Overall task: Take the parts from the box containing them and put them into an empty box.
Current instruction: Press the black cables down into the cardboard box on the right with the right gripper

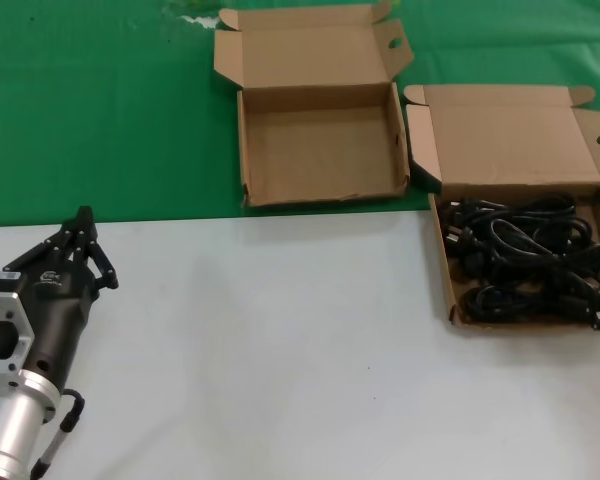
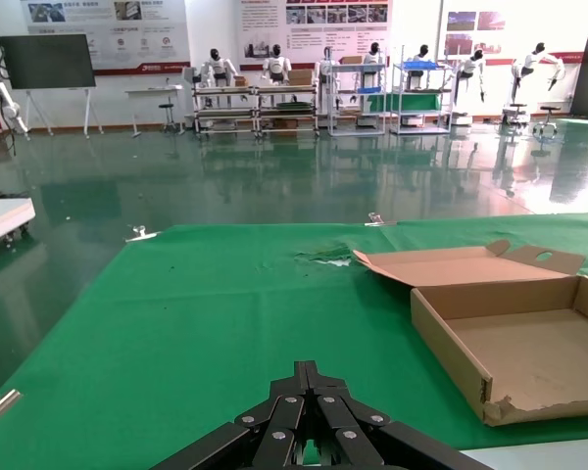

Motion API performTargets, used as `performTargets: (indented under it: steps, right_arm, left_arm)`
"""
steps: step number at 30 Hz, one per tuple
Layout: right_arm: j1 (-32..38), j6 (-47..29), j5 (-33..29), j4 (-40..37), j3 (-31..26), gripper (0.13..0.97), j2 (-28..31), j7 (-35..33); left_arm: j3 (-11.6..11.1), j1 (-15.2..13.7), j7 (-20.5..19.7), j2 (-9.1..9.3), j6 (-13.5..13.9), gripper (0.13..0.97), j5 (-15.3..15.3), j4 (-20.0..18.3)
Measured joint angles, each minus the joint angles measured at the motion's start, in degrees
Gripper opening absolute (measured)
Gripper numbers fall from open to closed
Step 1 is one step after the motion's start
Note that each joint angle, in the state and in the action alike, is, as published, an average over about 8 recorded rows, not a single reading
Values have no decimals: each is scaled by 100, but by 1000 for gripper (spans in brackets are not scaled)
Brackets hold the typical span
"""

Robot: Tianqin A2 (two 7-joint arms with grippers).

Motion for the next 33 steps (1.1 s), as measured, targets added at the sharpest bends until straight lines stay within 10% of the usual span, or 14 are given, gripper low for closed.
performTargets:
  steps: [16, 33]
  right_arm:
    - [17, 275, -50, -262, 109, 866, -333, -491]
    - [-57, 234, -7, -373, 157, 506, -381, -578]
  left_arm:
    - [0, 0, 0, 0, 0, 139, 1, 0]
    - [0, 0, 1, 0, 0, 139, 1, 0]
